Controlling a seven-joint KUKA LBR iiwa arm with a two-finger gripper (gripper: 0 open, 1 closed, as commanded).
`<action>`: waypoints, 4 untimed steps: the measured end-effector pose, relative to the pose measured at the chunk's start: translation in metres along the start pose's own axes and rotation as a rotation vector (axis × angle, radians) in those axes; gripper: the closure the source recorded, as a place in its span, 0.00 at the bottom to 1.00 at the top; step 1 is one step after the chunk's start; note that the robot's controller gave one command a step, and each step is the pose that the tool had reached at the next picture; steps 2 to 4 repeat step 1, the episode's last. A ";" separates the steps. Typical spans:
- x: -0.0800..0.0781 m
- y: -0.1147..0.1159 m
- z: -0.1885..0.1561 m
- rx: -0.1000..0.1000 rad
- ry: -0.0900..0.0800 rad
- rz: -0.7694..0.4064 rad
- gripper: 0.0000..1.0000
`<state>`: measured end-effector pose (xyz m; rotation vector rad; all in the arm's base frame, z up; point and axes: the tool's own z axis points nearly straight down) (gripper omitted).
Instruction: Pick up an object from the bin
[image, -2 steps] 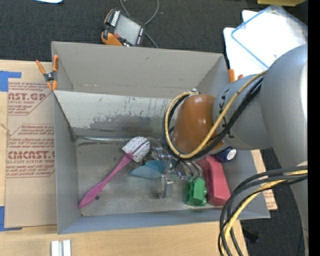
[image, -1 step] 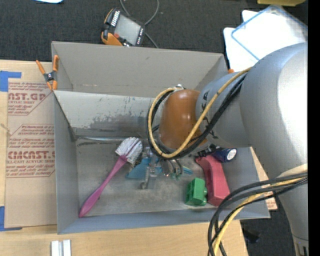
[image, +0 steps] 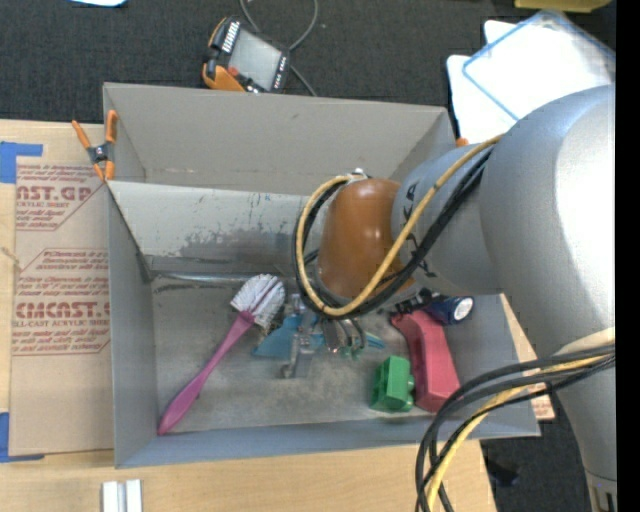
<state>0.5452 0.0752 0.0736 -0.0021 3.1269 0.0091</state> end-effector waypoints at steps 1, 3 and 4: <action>0.004 0.000 -0.015 0.001 0.014 0.000 1.00; 0.004 0.000 -0.015 0.001 0.014 0.000 1.00; 0.004 0.000 -0.015 0.001 0.014 0.000 1.00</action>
Offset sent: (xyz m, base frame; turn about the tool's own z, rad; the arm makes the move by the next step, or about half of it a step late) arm -0.0024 -0.0002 0.0227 0.0003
